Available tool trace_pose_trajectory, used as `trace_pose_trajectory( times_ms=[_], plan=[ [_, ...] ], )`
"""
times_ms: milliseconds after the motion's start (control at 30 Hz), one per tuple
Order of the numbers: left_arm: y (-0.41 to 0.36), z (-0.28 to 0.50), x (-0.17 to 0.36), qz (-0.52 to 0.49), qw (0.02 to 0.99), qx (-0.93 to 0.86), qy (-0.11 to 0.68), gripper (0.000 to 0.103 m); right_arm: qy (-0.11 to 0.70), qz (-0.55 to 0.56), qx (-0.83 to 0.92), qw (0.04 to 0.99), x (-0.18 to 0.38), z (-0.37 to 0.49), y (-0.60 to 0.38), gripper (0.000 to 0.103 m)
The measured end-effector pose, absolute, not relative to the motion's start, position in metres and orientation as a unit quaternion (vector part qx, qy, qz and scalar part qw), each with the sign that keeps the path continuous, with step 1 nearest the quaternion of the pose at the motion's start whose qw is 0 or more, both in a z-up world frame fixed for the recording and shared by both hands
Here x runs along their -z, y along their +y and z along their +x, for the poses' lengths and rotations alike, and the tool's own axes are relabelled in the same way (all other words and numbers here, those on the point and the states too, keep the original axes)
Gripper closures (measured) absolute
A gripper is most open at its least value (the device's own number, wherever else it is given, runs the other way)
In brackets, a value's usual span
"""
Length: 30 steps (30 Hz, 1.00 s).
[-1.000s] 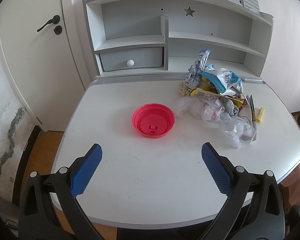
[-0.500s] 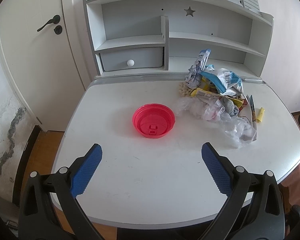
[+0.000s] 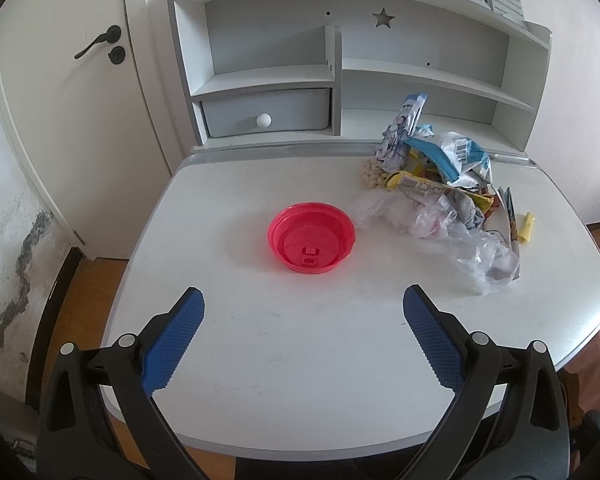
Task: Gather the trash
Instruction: 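Grasp the red cup lid with the left tool while the right tool grasps the yellow piece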
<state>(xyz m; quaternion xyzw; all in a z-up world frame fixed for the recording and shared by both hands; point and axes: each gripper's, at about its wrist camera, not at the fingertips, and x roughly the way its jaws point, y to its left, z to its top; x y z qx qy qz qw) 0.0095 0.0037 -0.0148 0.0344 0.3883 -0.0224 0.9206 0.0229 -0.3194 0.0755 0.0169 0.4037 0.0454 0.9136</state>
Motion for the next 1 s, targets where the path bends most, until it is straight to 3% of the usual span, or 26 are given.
trace_pose_trajectory(
  times_ms=[900, 967, 1000],
  plan=[
    [0.004, 0.147, 0.096, 0.035, 0.878, 0.025, 0.477, 0.007, 0.493, 0.070, -0.028, 0.867, -0.008, 0.091, -0.347, 0.006],
    [0.005, 0.144, 0.093, 0.047, 0.884, 0.023, 0.465, 0.023, 0.517, 0.075, -0.007, 0.853, 0.001, 0.109, -0.348, 0.011],
    [0.006, 0.142, 0.089, 0.053, 0.887, 0.021, 0.458, 0.023, 0.527, 0.079, -0.002, 0.846, 0.005, 0.119, -0.349, 0.017]
  ],
)
